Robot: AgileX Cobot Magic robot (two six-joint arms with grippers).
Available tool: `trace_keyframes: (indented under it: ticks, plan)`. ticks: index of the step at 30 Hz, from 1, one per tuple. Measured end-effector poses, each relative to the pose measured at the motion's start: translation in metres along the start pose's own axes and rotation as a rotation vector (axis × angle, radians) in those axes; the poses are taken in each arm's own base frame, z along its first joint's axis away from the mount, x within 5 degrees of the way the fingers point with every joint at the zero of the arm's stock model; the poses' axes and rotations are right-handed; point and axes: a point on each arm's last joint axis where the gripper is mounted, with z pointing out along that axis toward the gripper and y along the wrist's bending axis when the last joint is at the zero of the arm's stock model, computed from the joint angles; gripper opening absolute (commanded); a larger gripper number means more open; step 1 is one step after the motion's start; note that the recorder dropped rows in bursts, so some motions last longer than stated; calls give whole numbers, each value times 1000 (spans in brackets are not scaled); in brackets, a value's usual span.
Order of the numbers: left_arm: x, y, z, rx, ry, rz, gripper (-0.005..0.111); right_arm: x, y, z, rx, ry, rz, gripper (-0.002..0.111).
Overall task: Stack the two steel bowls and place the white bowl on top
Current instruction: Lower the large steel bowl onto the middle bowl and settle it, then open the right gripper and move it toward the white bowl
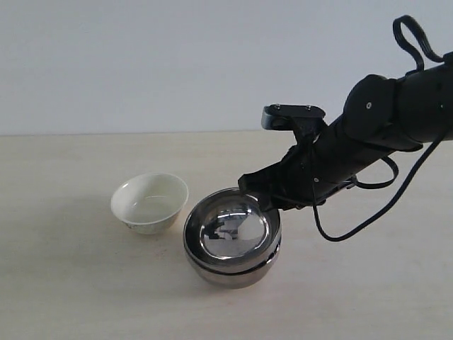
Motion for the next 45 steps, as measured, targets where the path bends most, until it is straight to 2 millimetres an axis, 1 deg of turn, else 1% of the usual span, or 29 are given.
trace_keyframes:
  ticks: [2,6,9,10,19,24,26,27,32,33,34,45]
  plan:
    - [0,0,0,0,0,0,4,0,0,0,2,0,2,30]
    - [0,0,0,0,0,0,4,0,0,0,2,0,7,11]
    - [0,0,0,0,0,0,4,0,0,0,1,2,9,2]
    - [0,0,0,0,0,0,4,0,0,0,1,3,9,1]
    - [0,0,0,0,0,0,4,2,0,0,3,22,2,1]
    - [0,0,0,0,0,0,4,5,-2,7,7,40,10,1]
    - [0,0,0,0,0,0,4,6,-3,9,8,47,12,4]
    - [0,0,0,0,0,0,4,6,-3,11,9,52,13,8]
    - [0,0,0,0,0,0,4,6,-3,11,9,52,16,41]
    - [0,0,0,0,0,0,4,6,-3,11,8,51,18,44]
    - [0,0,0,0,0,0,4,6,-3,11,8,51,18,46]
    - [0,0,0,0,0,0,4,6,-3,11,11,45,17,46]
